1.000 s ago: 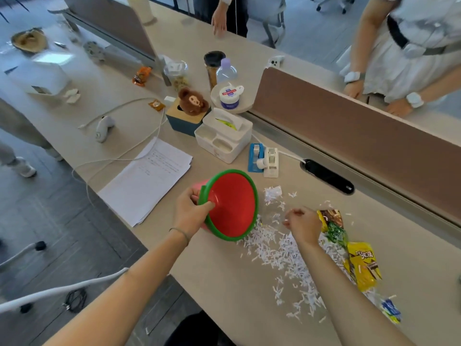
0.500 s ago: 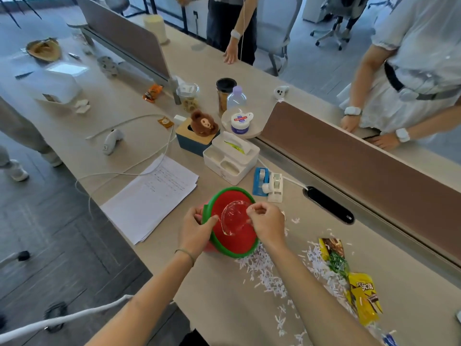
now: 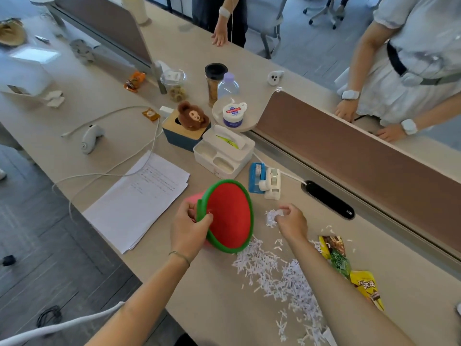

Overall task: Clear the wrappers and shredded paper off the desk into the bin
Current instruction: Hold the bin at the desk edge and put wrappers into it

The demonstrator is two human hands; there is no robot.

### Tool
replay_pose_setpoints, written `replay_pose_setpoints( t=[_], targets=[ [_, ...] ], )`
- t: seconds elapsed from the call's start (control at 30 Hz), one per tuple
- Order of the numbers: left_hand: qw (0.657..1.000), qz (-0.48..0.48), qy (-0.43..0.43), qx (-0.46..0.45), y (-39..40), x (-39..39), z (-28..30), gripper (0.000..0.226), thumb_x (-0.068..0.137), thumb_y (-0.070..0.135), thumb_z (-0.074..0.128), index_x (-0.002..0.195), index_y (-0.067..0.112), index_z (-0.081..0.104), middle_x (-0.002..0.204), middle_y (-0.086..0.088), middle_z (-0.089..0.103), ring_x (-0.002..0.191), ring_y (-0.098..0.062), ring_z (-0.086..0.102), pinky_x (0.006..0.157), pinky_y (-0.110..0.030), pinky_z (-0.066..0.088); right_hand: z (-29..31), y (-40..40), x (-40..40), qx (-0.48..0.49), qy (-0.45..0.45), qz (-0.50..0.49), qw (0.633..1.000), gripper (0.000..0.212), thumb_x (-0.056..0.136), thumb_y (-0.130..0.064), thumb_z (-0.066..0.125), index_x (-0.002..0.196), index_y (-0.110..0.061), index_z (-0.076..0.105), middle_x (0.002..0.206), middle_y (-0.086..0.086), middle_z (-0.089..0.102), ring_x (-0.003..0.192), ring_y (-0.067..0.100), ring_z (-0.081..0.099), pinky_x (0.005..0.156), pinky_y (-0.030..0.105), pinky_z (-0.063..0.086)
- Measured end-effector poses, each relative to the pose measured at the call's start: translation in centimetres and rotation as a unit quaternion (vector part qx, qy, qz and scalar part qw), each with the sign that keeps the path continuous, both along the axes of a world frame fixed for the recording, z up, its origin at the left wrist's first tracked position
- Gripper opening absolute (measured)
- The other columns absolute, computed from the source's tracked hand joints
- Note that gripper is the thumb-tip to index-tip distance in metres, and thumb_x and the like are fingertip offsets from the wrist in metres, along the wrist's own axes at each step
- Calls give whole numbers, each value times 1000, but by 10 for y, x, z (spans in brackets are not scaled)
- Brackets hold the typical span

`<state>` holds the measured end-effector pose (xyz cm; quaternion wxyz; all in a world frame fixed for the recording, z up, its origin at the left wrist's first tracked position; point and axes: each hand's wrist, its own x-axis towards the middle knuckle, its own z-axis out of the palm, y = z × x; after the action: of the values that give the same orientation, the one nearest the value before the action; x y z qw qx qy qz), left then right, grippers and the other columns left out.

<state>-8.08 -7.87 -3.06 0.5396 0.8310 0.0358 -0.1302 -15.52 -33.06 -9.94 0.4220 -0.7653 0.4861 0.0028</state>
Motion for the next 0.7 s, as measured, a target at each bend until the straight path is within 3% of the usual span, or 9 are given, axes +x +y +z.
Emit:
replay_pose_setpoints(
  t=[0.07, 0.2, 0.3, 0.4, 0.47, 0.57, 0.63, 0.7],
  targets=[
    [1000, -4, -5, 4, -5, 2, -1, 22, 81, 16, 81, 87, 16, 59, 80, -15, 62, 68, -20, 56, 68, -44, 52, -17, -8, 5, 1, 41, 27, 999, 45, 79, -15, 69, 124, -23, 62, 129, 9, 60, 108, 27, 62, 79, 28, 45],
    [1000, -21, -1, 10, -11, 6, -4, 20, 79, 19, 80, 88, 19, 61, 84, -13, 63, 78, -35, 66, 62, -58, 60, -42, -12, 22, -14, 88, 78, 993, 69, 75, -24, 77, 140, -28, 53, 136, 12, 46, 118, 33, 54, 95, 37, 50],
    [1000, -25, -2, 14, -14, 8, -3, 19, 80, 14, 78, 88, 17, 62, 85, -16, 63, 76, -32, 65, 57, -59, 59, -56, -7, 30, -49, 143, 138, 979, 67, 77, -28, 79, 138, -27, 53, 138, 12, 42, 121, 34, 49, 95, 37, 47],
    [1000, -22, -2, 9, -15, 11, 2, 19, 83, 13, 77, 91, 23, 63, 89, -17, 62, 78, -32, 65, 52, -55, 60, -68, -4, 34, -101, 155, 164, 969, 42, 83, -22, 70, 124, -21, 60, 135, 12, 40, 118, 33, 47, 89, 35, 46],
    [1000, -13, 3, 2, -16, 14, 4, 22, 81, 18, 76, 88, 34, 63, 88, -12, 63, 81, -33, 68, 56, -57, 61, -73, -2, 36, -104, 142, 153, 972, 26, 86, -18, 64, 112, -18, 62, 131, 12, 39, 115, 33, 50, 88, 35, 48],
    [1000, -9, 9, -1, -17, 16, 4, 18, 76, 27, 74, 85, 36, 62, 87, -8, 64, 84, -35, 68, 63, -61, 61, -78, -2, 34, -103, 132, 147, 975, 11, 86, -14, 61, 96, -16, 67, 121, 9, 49, 107, 32, 56, 84, 35, 50],
    [1000, -12, 7, 5, -16, 15, 5, 18, 75, 28, 74, 83, 36, 60, 87, -10, 63, 83, -38, 68, 62, -61, 60, -79, -4, 30, -77, 106, 131, 983, 11, 81, -10, 62, 74, -15, 69, 95, 3, 66, 90, 28, 64, 73, 32, 54],
    [1000, -15, 3, 13, -14, 13, 4, 21, 79, 23, 76, 83, 35, 59, 86, -14, 62, 80, -39, 68, 61, -61, 60, -77, -6, 25, -18, 84, 93, 992, 19, 75, -9, 67, 58, -15, 62, 62, -4, 62, 67, 21, 61, 58, 27, 48]
  ],
)
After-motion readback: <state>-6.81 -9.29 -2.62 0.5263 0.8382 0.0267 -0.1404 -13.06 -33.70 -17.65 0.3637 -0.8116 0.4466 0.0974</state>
